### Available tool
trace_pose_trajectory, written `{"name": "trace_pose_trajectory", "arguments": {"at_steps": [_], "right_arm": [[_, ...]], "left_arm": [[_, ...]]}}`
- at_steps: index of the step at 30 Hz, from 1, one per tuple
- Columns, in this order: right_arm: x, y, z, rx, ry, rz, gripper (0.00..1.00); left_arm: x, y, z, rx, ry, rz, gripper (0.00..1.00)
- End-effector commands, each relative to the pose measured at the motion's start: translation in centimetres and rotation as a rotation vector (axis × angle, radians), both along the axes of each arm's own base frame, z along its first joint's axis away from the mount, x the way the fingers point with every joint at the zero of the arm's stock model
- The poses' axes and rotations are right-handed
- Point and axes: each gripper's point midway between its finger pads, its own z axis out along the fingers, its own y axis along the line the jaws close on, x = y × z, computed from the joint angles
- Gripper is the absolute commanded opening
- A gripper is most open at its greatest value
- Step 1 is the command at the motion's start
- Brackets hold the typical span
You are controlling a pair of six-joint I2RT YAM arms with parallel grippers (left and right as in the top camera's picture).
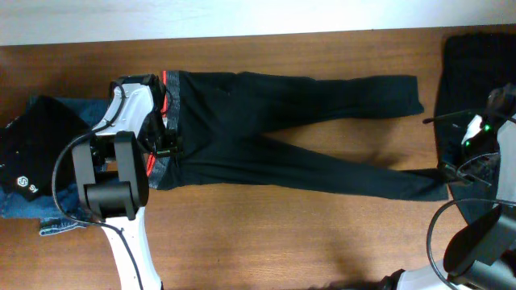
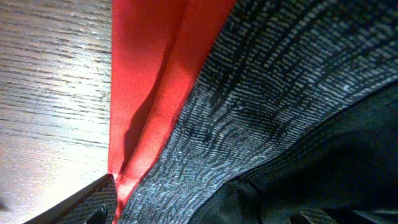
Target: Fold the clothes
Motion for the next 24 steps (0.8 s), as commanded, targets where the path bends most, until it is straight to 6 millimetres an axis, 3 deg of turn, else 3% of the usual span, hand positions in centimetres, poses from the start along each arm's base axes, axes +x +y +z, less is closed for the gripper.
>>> {"name": "trace_pose_trajectory", "arguments": {"at_steps": [1,7,11,13,15,17,24], "right_arm": [[0.2,-0.8,-0.4,-0.028,0.018,-0.022,0.08],[1.0,-1.3,-2.1,-0.018,0.036,-0.025,0.12],[3.0,-2.5,-3.7,-0.042,-0.008,-0.036,0.23],[4.3,-3.2,-4.5,-0.062,-0.041,-0.053,0.22],[5.4,-3.8,-5.1,-0.077,-0.069,-0.054,0.36],[5.9,-4.0,-5.6,-0.079,-0.078,-0.055,0.41],[3.8,-2.8,-6.1,-0.025,0.019,-0.051,0.52]], "left_arm": [[0.1,0.8,-2.6,0.039,0.011,0.014,0.83],[-0.4,0.9,-2.4,0.041,0.034,0.008,0.83],[-1.0,1.0,-2.1,0.047,0.060,0.007,0.83],[-1.3,1.4,-2.0,0.068,0.071,-0.002,0.83],[-1.4,1.7,-1.9,0.083,0.076,-0.008,0.83],[-1.4,1.7,-1.9,0.083,0.077,-0.008,0.83],[-1.2,1.7,-2.0,0.083,0.070,-0.007,0.83]]}}
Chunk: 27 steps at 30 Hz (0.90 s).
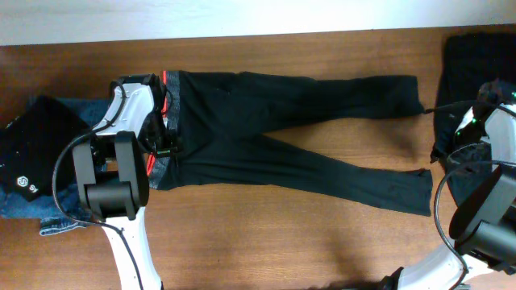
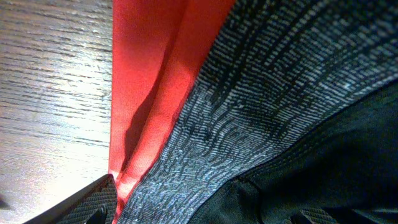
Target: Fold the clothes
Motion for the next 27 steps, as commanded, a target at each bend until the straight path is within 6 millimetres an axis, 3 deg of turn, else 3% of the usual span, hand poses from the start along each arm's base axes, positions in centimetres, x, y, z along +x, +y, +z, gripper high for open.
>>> {"name": "trace_pose_trajectory", "arguments": {"at_steps": [1,5,17,18,21,27], "right_arm": [[-1.2,0.3,0.0,0.018,0.053,-0.010,0.54],[-1.9,0.7,-0.8,0.028,0.075,-0.007,0.56],[-1.0,0.2,-5.9,-0.025,-0.018,-0.008,0.50],[-1.1,0.2,-6.2,-0.024,-0.017,-0.008,0.51],[-2.0,0.7,-6.8,-0.010,0.007,-0.009,0.71],[-2.1,1.4,-6.9,0.023,0.006,-0.010,0.73]], "left_arm": [[-1.0,1.5,-2.1,0.076,0.060,-0.005,0.83],[-0.9,1.5,-2.1,0.076,0.056,-0.006,0.83],[-0.8,1.5,-2.2,0.075,0.049,-0.005,0.83],[-0.8,1.5,-2.2,0.075,0.049,-0.005,0.83],[-0.8,1.5,-2.2,0.075,0.050,-0.005,0.83],[-0.8,1.5,-2.2,0.073,0.051,-0.004,0.84]]}}
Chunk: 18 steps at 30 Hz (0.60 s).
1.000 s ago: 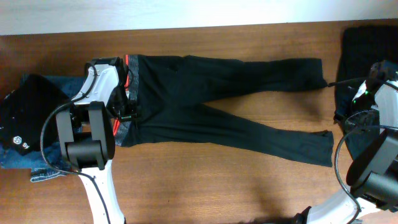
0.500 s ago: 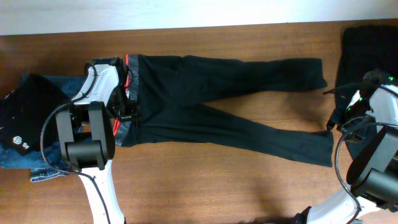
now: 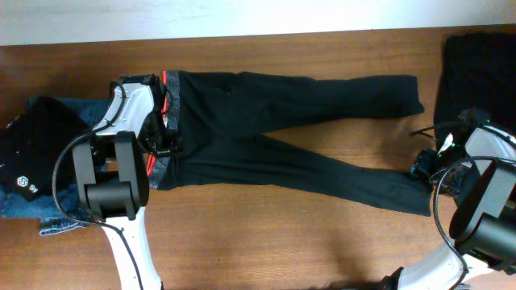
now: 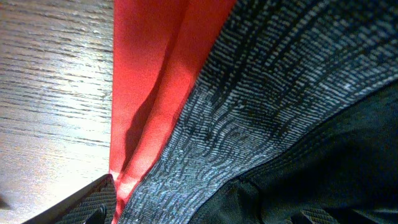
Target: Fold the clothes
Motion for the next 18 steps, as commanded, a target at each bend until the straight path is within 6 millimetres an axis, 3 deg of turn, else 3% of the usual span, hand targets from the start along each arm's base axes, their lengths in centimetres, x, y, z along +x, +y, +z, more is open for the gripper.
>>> {"name": "trace_pose_trajectory", "arguments": {"at_steps": [1,5,9,18], "right_arm": [[-0.1,0.2,-0.2,0.016,0.002,-0.010,0.73],[0.1,0.1,-0.1,0.014,-0.006,-0.010,0.73],[1.3,0.2,1.2,0.040,-0.045,-0.011,0.74],[4.2,-1.0,9.1,0.020,-0.119,0.082,0.80]], "left_arm": [[-0.9,1.5,-2.1,0.072,0.054,-0.005,0.84],[-0.7,1.5,-1.2,0.071,0.042,-0.008,0.84],[0.7,1.5,1.4,0.071,-0.047,-0.004,0.84],[3.2,1.0,8.9,0.029,-0.288,-0.065,0.87]]}}
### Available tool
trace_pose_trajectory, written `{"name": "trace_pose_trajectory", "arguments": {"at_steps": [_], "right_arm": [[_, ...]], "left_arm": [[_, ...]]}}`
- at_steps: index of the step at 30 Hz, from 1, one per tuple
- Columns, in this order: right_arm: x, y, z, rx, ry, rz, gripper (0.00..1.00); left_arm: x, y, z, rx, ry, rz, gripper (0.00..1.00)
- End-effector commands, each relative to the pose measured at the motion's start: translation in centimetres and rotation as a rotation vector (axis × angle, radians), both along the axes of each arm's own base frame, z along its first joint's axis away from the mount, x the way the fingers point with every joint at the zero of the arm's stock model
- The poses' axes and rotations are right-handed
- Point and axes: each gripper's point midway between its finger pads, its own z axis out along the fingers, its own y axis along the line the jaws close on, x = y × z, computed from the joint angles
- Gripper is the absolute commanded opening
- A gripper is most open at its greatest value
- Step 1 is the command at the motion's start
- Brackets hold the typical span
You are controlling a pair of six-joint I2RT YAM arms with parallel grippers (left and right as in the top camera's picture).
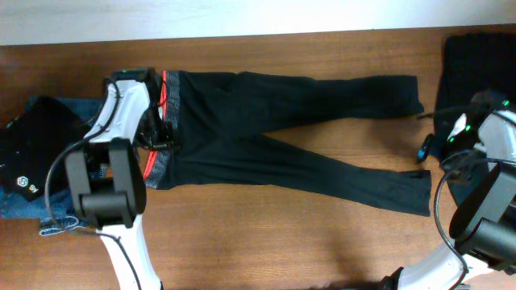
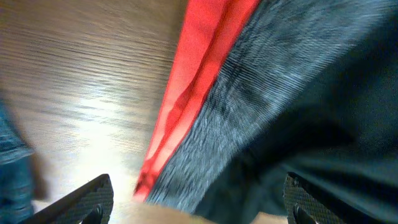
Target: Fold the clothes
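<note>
Black trousers (image 1: 266, 121) lie flat on the wooden table, legs spread to the right. Their waistband, grey with a red stripe (image 1: 164, 101), is at the left. My left gripper (image 1: 161, 143) is over that waistband. In the left wrist view it stands open (image 2: 196, 186), both fingers (image 2: 87, 198) wide apart, with the blurred red and grey band (image 2: 205, 106) a little way below. My right gripper (image 1: 425, 149) is over bare wood between the two leg hems, just above the lower hem (image 1: 415, 192). Its jaws are too small to read.
A dark cloth (image 1: 476, 64) lies at the back right corner, under my right arm. Blue jeans (image 1: 20, 205) and a black garment (image 1: 36, 145) are piled at the left edge. The table's front half is bare wood (image 1: 282, 242).
My left gripper has come up off the waistband, so its view now shows more table and both fingers. My right gripper has moved from the lower leg's hem to the wood just above it.
At first the lower leg reached further right, under my right arm. Then its hem lay shorter and my right gripper was up near the dark cloth. After that the gripper was at the lower hem, and now it is off it. My left gripper stayed close against the waistband until it rose.
</note>
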Motion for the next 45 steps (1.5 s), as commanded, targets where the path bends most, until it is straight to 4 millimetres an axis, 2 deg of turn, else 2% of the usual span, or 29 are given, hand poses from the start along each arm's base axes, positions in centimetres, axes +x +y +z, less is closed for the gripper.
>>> {"name": "trace_pose_trajectory", "arguments": {"at_steps": [1,5,9,16,21,28,32,36,37,38,45], "right_arm": [[1.8,-0.5,4.3,-0.015,-0.088,0.071,0.81],[2.0,0.7,7.4,0.039,-0.131,0.130,0.84],[0.6,1.3,9.1,0.060,-0.089,0.134,0.99],[-3.0,3.4,10.1,0.144,0.036,0.145,0.99],[-4.7,4.4,12.4,0.135,0.021,0.146,0.99],[-7.3,6.0,17.1,0.037,-0.139,0.133,0.99],[-9.3,7.5,18.1,0.020,-0.198,0.136,0.98],[-10.7,8.5,17.8,-0.003,-0.246,0.134,0.99],[-10.8,8.5,17.6,-0.012,-0.260,0.126,0.99],[-10.8,8.5,17.3,-0.022,-0.277,0.115,0.99],[-9.4,7.6,13.6,-0.048,-0.330,0.005,0.99]], "left_arm": [[1.5,-0.1,5.8,-0.026,-0.167,-0.058,0.87],[1.5,-0.3,8.9,-0.039,-0.249,-0.065,0.87],[1.1,-0.4,12.1,-0.039,-0.331,-0.079,0.87],[-0.8,-1.0,16.5,-0.043,-0.414,-0.097,0.87],[-3.1,-1.0,17.7,-0.043,-0.389,-0.066,0.87],[-6.2,-1.0,17.8,-0.043,-0.303,0.003,0.87],[-7.6,-1.1,17.4,-0.046,-0.297,0.003,0.87],[-8.4,-1.6,16.2,-0.076,-0.360,0.002,0.87],[-8.4,-2.0,15.7,-0.101,-0.384,-0.004,0.92],[-8.5,-2.4,15.2,-0.125,-0.407,-0.012,0.92],[-8.5,-3.8,10.5,-0.205,-0.502,-0.074,0.94]]}}
